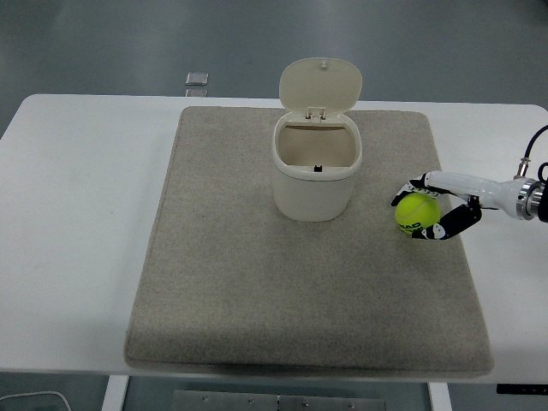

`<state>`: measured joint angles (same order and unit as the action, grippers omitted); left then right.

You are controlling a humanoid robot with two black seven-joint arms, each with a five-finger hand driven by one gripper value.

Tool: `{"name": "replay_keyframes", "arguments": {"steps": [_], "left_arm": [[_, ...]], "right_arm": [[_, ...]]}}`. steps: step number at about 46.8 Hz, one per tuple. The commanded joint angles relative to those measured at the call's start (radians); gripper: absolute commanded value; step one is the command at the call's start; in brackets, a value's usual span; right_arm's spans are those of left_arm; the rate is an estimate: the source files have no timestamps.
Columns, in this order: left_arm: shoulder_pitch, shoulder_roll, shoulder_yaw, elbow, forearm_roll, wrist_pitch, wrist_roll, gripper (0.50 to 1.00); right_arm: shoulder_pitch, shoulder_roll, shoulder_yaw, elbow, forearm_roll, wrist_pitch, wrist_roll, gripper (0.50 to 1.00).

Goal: Pick up the tennis ball and place it in the box.

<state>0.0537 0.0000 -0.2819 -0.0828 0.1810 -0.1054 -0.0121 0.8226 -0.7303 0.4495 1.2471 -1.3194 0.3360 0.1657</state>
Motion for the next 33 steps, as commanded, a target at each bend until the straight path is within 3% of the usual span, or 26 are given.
{"name": "replay_keyframes", "arguments": {"steps": [1,3,15,22,33], "left_arm": [[0.0,0.0,0.001,0.0,0.0,0.0,0.001,0.992],[0.0,0.0,0.0,0.0,0.0,0.001,0.0,0.992],[0.0,0.0,0.0,0.0,0.0,0.0,0.0,0.992],[0.0,0.0,0.001,0.0,0.0,0.0,0.0,0.992],[0.0,0.0,0.0,0.0,0.0,0.0,0.001,0.992]], "right_arm": [[0.004,-0.001,0.006,0.002,0.006,0.001,0.001,0.527],[0.007,-0.003,0.012,0.005,0.011,0.005,0.001,0.501],[0.059,-0.034,0.034,0.081,0.057,0.049,0.051,0.5],[0.085,-0.037,0.078,0.103,0.163,0.092,0.055,0.5],[0.182,-0.023,0.081,0.103,0.29,0.112,0.054,0.5]]}}
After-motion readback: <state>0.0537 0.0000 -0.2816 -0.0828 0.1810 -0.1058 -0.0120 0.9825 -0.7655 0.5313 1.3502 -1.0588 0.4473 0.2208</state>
